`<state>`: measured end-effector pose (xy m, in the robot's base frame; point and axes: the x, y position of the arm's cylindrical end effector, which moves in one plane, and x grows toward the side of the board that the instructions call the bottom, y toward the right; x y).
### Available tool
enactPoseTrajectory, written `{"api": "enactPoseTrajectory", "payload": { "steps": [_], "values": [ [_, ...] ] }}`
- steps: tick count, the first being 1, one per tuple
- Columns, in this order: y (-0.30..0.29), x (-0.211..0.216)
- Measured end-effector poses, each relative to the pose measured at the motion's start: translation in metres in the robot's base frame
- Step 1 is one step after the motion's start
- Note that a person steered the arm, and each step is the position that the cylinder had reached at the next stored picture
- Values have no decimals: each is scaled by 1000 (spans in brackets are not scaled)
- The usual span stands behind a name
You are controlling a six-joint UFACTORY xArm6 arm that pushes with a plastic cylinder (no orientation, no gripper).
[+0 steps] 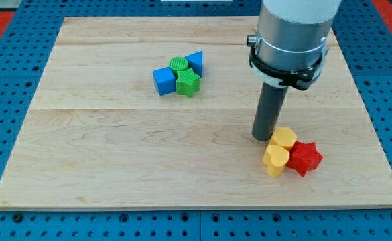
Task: Push the red circle slightly left
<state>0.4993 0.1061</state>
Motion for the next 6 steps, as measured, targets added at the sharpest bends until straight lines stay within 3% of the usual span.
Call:
{"api": "enactPoseTrajectory", "payload": {
  "steps": [1,2,4,6],
  "values": [
    [7,0],
    [-17,-54],
    [95,-180],
    [146,-293]
  ]
}}
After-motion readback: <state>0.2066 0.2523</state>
